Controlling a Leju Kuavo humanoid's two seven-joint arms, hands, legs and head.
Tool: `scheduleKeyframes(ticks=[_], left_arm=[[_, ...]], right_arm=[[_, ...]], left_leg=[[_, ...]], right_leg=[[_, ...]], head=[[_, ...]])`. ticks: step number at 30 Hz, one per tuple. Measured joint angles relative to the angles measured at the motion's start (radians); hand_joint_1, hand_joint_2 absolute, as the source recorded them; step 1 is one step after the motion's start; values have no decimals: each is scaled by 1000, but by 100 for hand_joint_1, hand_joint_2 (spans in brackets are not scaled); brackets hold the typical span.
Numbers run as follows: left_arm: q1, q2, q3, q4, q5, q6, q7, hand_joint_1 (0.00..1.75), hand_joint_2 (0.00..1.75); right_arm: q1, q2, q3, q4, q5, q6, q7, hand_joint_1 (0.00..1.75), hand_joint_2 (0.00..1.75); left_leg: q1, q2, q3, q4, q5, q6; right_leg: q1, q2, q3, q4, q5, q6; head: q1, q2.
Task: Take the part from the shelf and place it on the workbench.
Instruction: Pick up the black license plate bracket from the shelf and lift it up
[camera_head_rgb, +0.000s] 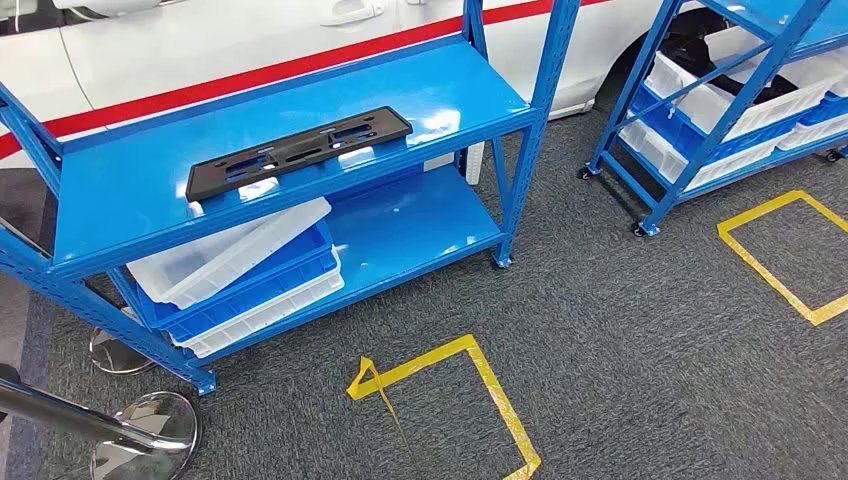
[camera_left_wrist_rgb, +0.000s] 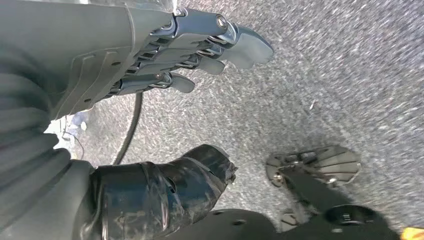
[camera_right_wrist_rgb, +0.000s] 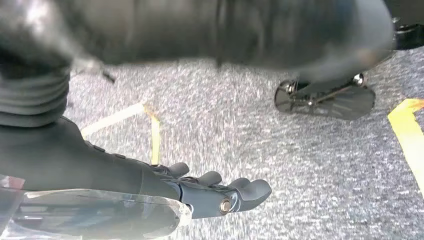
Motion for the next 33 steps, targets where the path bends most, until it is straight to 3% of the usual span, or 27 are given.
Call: scheduleKeyframes(ticks=[1, 2, 3, 12, 16, 33], left_arm=[[-6, 0, -1, 0, 4, 3, 4, 0, 58], [-12, -1, -2, 0, 10, 8, 9, 0, 44], [-26, -2, -4, 0, 21, 18, 18, 0, 0], [-121, -23, -33, 16, 161, 163, 67, 0, 0], [-124, -32, -50, 33, 241, 231, 59, 0, 175], [-162, -53, -167, 94, 539, 455, 20, 0, 175]], right_arm=[[-4, 1, 5, 0, 1, 3, 2, 0, 175], [-9, 2, 12, 0, 1, 5, 5, 0, 175], [-18, 4, 24, 1, 2, 9, 11, 0, 175], [-98, 17, 152, 18, -61, 11, 69, 0, 175], [-128, 17, 209, 33, -136, -7, 79, 0, 175], [-195, 14, 364, 105, -577, -135, -26, 0, 175]], left_leg=[[0, 0, 0, 0, 0, 0], [0, 0, 0, 0, 0, 0], [0, 0, 1, 0, 0, 0], [0, 1, 1, 0, 1, 0], [0, 1, 1, 1, 1, 0], [0, 1, 0, 2, 1, 0]], right_leg=[[0, 0, 0, 0, 0, 0], [0, 0, 0, 0, 0, 0], [0, 0, 0, 0, 0, 0], [0, 0, 3, 0, 1, 0], [0, 0, 2, 0, 1, 0], [0, 1, 2, 0, 2, 1]], head=[[0, 0], [0, 0], [0, 0], [0, 0], [0, 0], [0, 0]])
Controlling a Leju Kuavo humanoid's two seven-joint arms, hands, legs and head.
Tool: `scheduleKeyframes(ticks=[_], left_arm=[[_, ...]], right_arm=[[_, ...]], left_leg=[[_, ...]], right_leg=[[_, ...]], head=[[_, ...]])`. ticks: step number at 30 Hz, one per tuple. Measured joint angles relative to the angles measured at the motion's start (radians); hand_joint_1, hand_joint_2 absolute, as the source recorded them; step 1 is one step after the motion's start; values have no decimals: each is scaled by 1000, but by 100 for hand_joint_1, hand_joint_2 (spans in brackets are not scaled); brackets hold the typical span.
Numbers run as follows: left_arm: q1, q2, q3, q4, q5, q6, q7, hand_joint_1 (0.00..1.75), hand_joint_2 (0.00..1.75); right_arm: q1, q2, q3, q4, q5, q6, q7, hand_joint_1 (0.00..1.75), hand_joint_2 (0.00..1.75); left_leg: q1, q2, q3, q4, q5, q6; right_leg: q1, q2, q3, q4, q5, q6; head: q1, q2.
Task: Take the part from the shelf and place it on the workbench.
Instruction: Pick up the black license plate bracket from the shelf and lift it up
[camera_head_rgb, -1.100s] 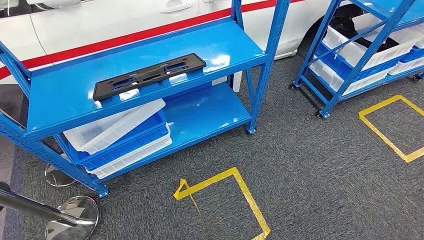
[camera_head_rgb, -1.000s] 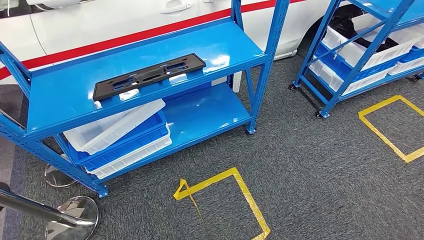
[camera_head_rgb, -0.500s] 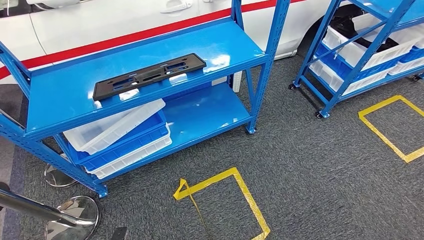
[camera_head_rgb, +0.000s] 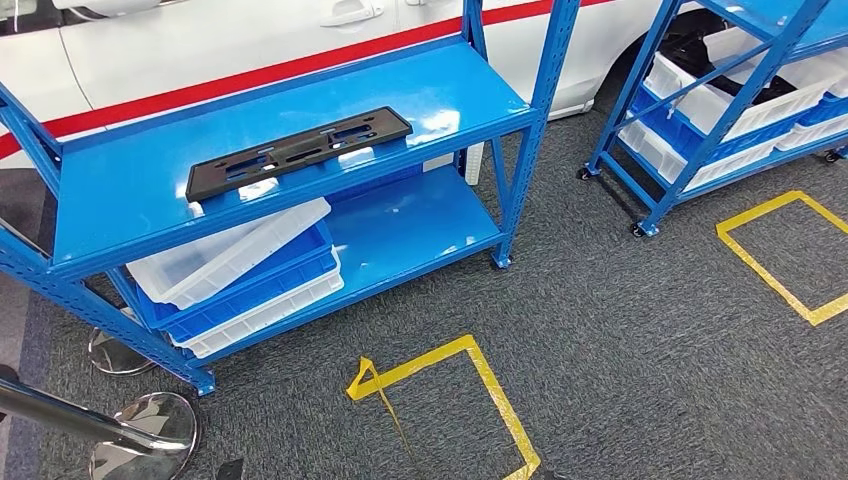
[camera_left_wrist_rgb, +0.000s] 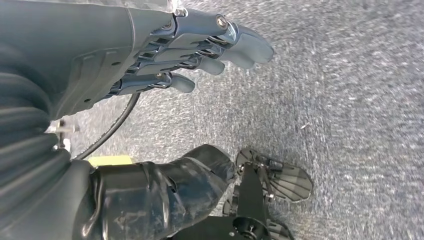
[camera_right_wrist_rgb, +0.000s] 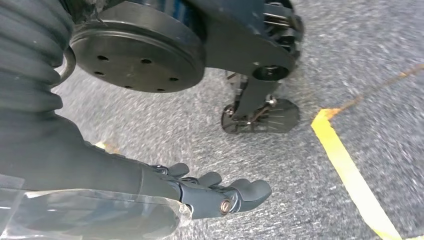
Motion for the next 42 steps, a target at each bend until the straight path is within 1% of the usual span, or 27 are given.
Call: scheduleKeyframes(ticks=[3, 6, 7, 10, 11, 19, 32, 33, 36, 37, 42], left_arm=[[8, 0, -5, 2, 9, 9, -7, 0, 175], [22, 0, -5, 2, -29, -20, -10, 0, 175], [26, 0, -5, 2, -45, -33, -11, 0, 131], [40, 3, -5, 2, -97, -76, -14, 0, 0], [45, 4, -5, 2, -114, -90, -15, 0, 0], [92, 18, 19, -5, -273, -225, -24, 0, 0], [166, 45, 97, -48, -521, -435, -36, 0, 0], [170, 46, 102, -51, -534, -446, -37, 0, 44], [178, 50, 117, -61, -550, -460, -38, 0, 175], [180, 51, 121, -64, -552, -462, -38, 0, 175], [183, 53, 139, -73, -551, -464, -39, 0, 175]], right_arm=[[7, -1, 2, 4, -39, -16, -21, 0, 175], [22, -2, -3, 6, -9, -12, -28, 0, 175], [27, -2, -6, 6, 9, -7, -28, 0, 175], [43, -3, -21, 7, 65, 7, -28, 0, 44], [49, -3, -29, 7, 84, 11, -27, 0, 0], [103, -4, -115, 1, 260, 53, -13, 0, 0], [183, -8, -271, -34, 535, 117, 7, 0, 0], [187, -8, -281, -36, 550, 120, 8, 0, 0], [195, -8, -309, -44, 569, 124, 11, 0, 131], [197, -8, -317, -46, 571, 124, 12, 0, 175], [200, -9, -346, -57, 572, 124, 14, 0, 175]], left_leg=[[0, 0, 0, 0, 0, 0], [0, 0, -1, 0, 0, 0], [0, 0, -1, 0, 0, 0], [0, 0, -1, 0, 0, 0], [0, 0, -1, 0, 0, 0], [0, 0, -1, 0, 0, 0], [0, 0, -1, 0, -1, 0], [0, 0, -1, 0, -1, 0], [0, 0, 0, 0, -1, 0], [0, 0, 0, 0, -1, 0], [0, 0, -1, 0, -1, 0]], right_leg=[[0, 0, 0, 0, 0, 0], [0, 0, 0, 0, 0, 0], [0, 0, -1, 0, 0, 0], [0, 0, 0, 0, 0, 0], [0, 0, 0, 0, 0, 0], [0, 0, 0, 0, 0, 0], [0, 0, -1, 0, 0, 0], [0, 0, -1, 0, 0, 0], [0, 0, 0, 0, 0, 0], [0, 0, 0, 0, 0, 0], [0, 0, 0, 0, 0, 0]], head=[[0, 0], [0, 0], [0, 0], [0, 0], [0, 0], [0, 0], [0, 0], [0, 0], [0, 0], [0, 0], [0, 0]])
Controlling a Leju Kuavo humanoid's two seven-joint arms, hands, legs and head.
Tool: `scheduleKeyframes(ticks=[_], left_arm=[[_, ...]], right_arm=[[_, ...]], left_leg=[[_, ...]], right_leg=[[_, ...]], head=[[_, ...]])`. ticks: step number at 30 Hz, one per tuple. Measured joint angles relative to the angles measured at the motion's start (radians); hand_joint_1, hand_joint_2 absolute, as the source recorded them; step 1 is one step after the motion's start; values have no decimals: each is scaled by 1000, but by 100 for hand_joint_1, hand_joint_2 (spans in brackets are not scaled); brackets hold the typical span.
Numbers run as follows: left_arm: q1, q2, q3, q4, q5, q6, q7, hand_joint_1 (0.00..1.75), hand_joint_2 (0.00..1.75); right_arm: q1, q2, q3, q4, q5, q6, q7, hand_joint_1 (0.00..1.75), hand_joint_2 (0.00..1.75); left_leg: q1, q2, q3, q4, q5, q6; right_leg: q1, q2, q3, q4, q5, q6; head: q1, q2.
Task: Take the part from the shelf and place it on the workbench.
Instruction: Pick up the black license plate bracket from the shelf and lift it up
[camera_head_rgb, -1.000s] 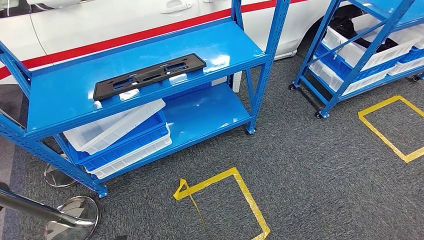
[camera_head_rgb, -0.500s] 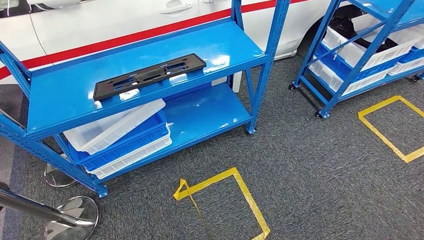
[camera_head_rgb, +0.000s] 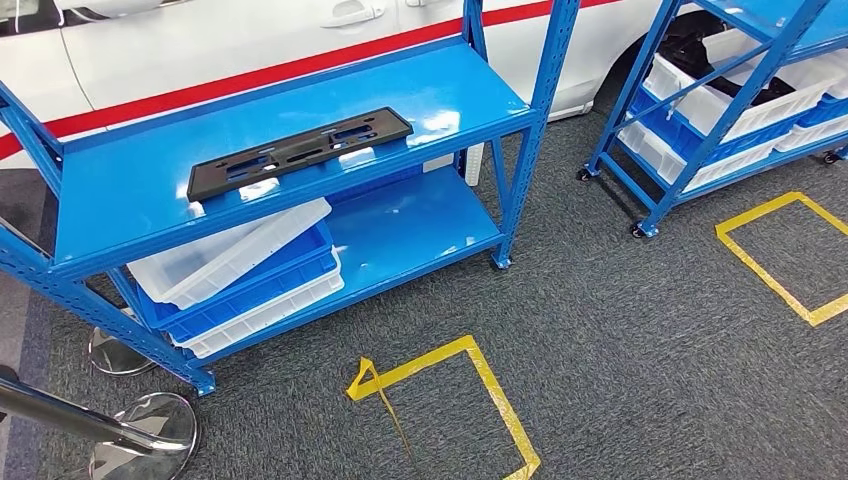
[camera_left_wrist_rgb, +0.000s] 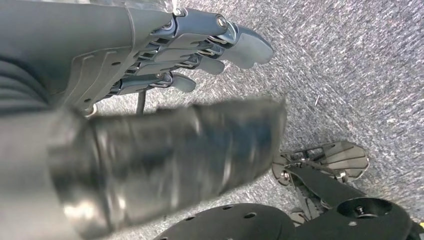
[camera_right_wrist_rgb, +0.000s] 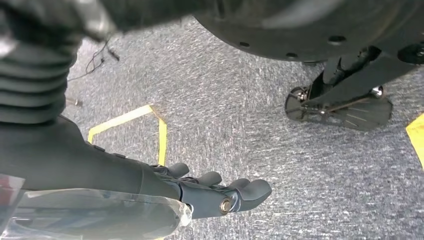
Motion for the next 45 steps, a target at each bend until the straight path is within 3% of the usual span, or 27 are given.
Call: scheduleKeyframes(ticks=[12, 23, 34, 35, 36, 38, 39, 40, 45], left_arm=[[-54, -9, -33, -1, 213, 122, -18, 0, 175], [-121, -33, -144, 25, 447, 251, -40, 0, 175], [-185, -53, -283, 66, 663, 381, -73, 0, 175], [-189, -55, -295, 69, 679, 390, -76, 0, 131], [-192, -56, -307, 72, 690, 398, -77, 0, 131], [-196, -57, -327, 78, 699, 407, -79, 0, 131], [-198, -58, -336, 80, 699, 409, -81, 0, 175], [-199, -59, -345, 82, 698, 409, -85, 0, 175], [-204, -61, -391, 92, 696, 410, -106, 0, 175]], right_arm=[[-73, -18, 18, -39, -164, -38, -28, 0, 175], [-127, -17, 178, -11, -248, -100, 21, 0, 175], [-196, -17, 341, 40, -381, -216, -2, 0, 175], [-200, -17, 353, 44, -392, -224, -6, 0, 175], [-204, -18, 364, 48, -406, -230, -14, 0, 175], [-210, -18, 378, 54, -448, -232, -50, 0, 87], [-213, -18, 381, 57, -482, -225, -82, 0, 44], [-217, -19, 380, 59, -526, -214, -124, 0, 0], [-255, -34, 329, 66, -732, -158, -353, 0, 0]], left_leg=[[0, 0, 1, 1, 0, 0], [0, 1, 0, 2, 0, 0], [0, 1, -1, 2, 0, 0], [0, 1, -1, 2, 0, 0], [0, 1, -1, 3, 0, 0], [0, 1, -1, 3, 0, 0], [0, 1, -1, 3, 0, 0], [0, 1, -1, 3, 0, 0], [0, 1, -1, 3, 0, 0]], right_leg=[[0, 0, 0, 0, 1, 1], [0, 0, 0, 0, 1, 1], [0, 0, 0, 0, 1, 1], [0, 0, 0, 0, 1, 1], [0, 0, 0, 0, 1, 1], [0, 0, 0, 0, 1, 1], [0, 0, 0, 0, 1, 1], [0, 0, 0, 0, 1, 1], [0, 0, 0, 0, 2, 2]], head=[[0, 0], [0, 0], [0, 0], [0, 0], [0, 0], [0, 0], [0, 0], [0, 0], [0, 0]])
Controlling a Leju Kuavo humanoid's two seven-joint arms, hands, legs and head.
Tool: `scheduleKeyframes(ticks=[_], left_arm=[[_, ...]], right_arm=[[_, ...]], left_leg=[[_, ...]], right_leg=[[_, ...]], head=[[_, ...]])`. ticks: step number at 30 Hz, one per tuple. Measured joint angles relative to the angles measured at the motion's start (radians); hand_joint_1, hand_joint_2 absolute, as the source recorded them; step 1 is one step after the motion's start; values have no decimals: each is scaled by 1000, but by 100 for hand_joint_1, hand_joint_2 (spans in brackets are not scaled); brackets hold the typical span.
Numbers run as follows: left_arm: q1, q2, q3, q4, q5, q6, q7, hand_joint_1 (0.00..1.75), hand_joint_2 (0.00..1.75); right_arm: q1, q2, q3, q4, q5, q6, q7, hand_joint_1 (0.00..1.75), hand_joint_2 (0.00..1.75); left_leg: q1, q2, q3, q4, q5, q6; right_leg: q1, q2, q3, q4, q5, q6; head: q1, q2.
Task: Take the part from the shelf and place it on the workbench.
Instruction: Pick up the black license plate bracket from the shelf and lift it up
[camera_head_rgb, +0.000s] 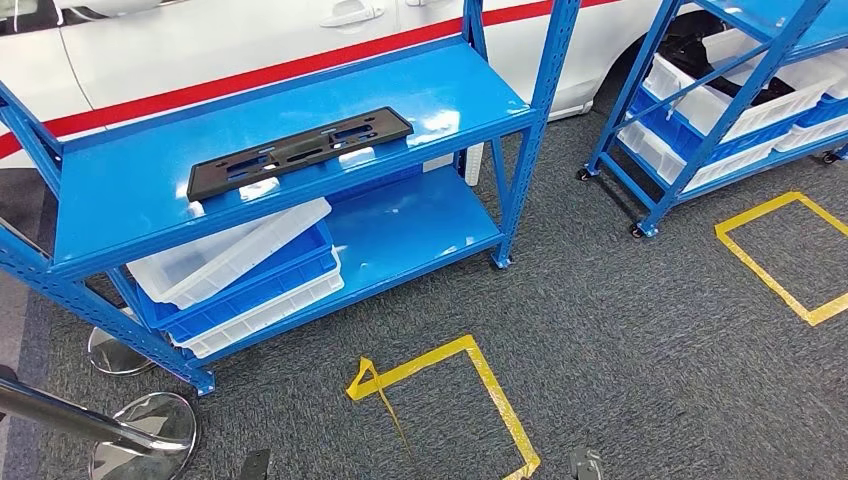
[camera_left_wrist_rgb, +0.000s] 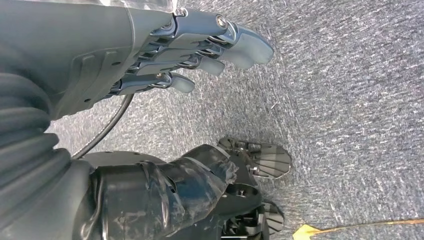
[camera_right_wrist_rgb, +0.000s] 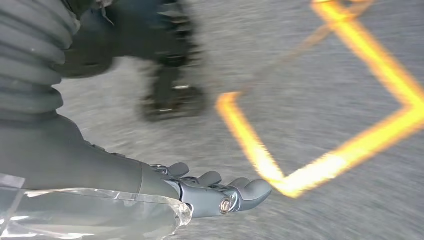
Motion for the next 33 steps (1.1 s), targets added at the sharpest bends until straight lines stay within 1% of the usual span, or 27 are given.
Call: scheduleKeyframes(ticks=[2, 4, 6, 8, 9, 12, 13, 16, 18, 22, 25, 28, 31, 33], left_arm=[[-1, 0, -14, 4, -2, 6, 0, 0, 175], [-4, 2, -31, 10, -14, 29, -5, 0, 175], [-5, 4, -54, 15, -49, 74, -25, 0, 175], [-6, 5, -82, 18, -84, 121, -48, 0, 175], [-7, 6, -95, 20, -94, 140, -55, 0, 175], [-7, 6, -127, 24, -102, 169, -65, 0, 175], [-7, 6, -135, 25, -102, 162, -65, 0, 175], [-8, 7, -161, 29, -118, 121, -64, 0, 175], [-9, 7, -182, 31, -132, 111, -62, 0, 175], [-9, 9, -206, 34, -137, 116, -50, 0, 0], [-10, 15, -226, 37, -136, 93, -28, 0, 0], [-11, 21, -243, 38, -125, 49, -19, 0, 0], [-11, 28, -254, 39, -98, 13, -31, 0, 0], [-13, 32, -258, 39, -83, 5, -41, 0, 0]], right_arm=[[-28, -19, -25, -2, -28, -1, -67, 0, 0], [-63, -50, -52, -17, -65, 12, -118, 0, 0], [-96, -87, -101, -62, -167, 74, -170, 0, 0], [-120, -121, -172, -139, -266, 127, -196, 0, 0], [-128, -137, -208, -190, -287, 124, -190, 0, 0], [-143, -171, -288, -384, -289, 65, -141, 0, 0], [-149, -178, -306, -452, -290, 62, -126, 0, 0], [-169, -194, -346, -651, -300, 97, -95, 0, 0], [-188, -204, -367, -764, -294, 91, -81, 0, 0], [-229, -230, -387, -930, -221, 30, -62, 0, 0], [-260, -246, -389, -1055, -130, -26, -26, 0, 0], [-307, -256, -383, -1183, -11, -74, 27, 0, 0], [-339, -268, -336, -1338, 139, -87, 92, 0, 0], [-347, -273, -286, -1426, 216, -77, 109, 0, 0]], left_leg=[[0, 0, 0, 0, 0, 0], [-1, 0, 0, 1, 1, 1], [-2, 0, -1, 1, 2, 1], [-2, 0, -1, 2, 2, 2], [-3, 0, -1, 2, 2, 2], [-4, 0, -2, 2, 3, 3], [-4, 0, -2, 2, 3, 4], [-4, -1, -2, 2, 4, 5], [-4, -1, -2, 3, 4, 5], [-4, -1, -2, 3, 4, 5], [-5, -1, -3, 3, 4, 5], [-5, -1, -4, 3, 4, 5], [-5, -1, -4, 2, 4, 5], [-4, -1, -4, 2, 4, 5]], right_leg=[[-1, 0, 0, 0, 1, 1], [-2, 0, 0, 0, 1, 2], [-2, 0, 0, 0, 2, 3], [-3, 0, 0, 0, 3, 4], [-3, 0, 0, 0, 3, 5], [-4, 0, 0, 0, 4, 6], [-4, 0, 0, 0, 4, 6], [-5, 0, -1, 0, 4, 6], [-4, 0, -1, 0, 4, 6], [-5, 0, -1, 1, 4, 6], [-5, 0, -2, 1, 4, 6], [-5, 0, -2, 1, 4, 6], [-5, -1, -3, 1, 4, 6], [-4, 0, -3, 1, 4, 6]], head=[[0, 0], [0, 0], [0, 0], [0, 0], [0, 0], [0, 0], [0, 0], [0, 0], [0, 0], [0, 0], [0, 0], [0, 0], [0, 0], [0, 0]])
